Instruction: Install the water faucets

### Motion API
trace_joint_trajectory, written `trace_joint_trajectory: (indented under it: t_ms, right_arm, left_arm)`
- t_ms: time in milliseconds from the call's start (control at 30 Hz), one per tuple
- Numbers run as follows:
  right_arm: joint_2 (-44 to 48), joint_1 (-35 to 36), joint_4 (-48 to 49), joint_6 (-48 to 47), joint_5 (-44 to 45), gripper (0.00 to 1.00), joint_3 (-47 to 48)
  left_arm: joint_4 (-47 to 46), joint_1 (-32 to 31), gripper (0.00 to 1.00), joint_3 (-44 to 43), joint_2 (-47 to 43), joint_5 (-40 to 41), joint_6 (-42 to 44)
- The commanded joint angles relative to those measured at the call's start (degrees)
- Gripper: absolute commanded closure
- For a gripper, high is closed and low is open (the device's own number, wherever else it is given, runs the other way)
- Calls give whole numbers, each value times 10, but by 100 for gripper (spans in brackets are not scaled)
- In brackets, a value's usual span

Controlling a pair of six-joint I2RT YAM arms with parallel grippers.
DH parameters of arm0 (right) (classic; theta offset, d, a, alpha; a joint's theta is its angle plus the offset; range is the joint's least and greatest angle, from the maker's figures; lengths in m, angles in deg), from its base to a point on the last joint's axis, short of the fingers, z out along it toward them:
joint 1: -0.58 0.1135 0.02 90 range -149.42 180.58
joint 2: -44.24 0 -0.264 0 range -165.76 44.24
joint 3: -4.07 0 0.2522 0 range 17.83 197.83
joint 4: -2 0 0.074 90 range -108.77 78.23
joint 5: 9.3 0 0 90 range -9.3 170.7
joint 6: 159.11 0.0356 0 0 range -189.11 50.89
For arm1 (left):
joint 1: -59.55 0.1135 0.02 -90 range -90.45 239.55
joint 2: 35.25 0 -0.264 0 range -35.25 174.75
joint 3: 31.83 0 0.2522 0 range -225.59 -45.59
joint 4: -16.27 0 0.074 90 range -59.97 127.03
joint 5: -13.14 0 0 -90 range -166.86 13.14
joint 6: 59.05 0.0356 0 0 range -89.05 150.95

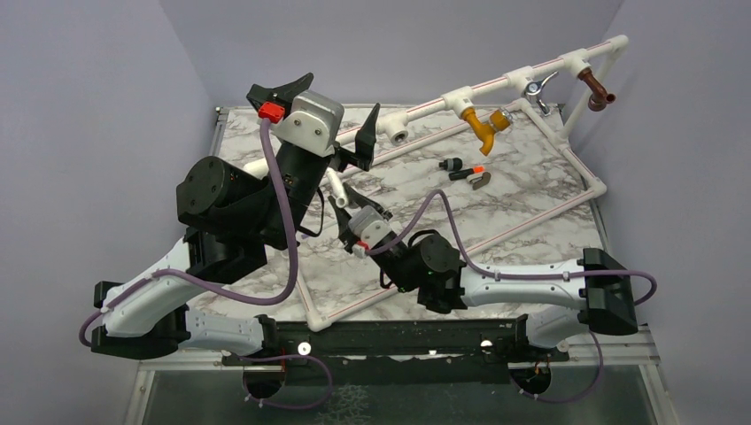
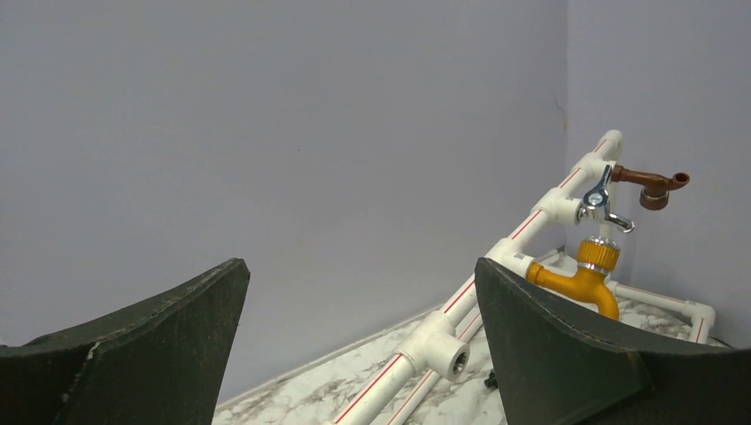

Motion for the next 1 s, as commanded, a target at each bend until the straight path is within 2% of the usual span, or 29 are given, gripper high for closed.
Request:
trace_joint_trajectory:
  t_ms: [0, 600, 833, 967]
  right_arm:
    - [-8, -11, 39, 283, 41, 100, 0]
    - [-8, -48, 62, 792, 108, 100, -40]
    - [-16, -48, 83, 1039, 130, 100, -66]
    - [-15, -48, 97, 1092, 134, 100, -63]
  left_arm:
    - [4, -2, 1, -16, -3, -4, -2]
    - [51, 11, 1, -41, 6, -20, -25]
    - [53, 11, 1, -43, 9, -19, -22]
    - [56, 11, 1, -46, 6, -19, -24]
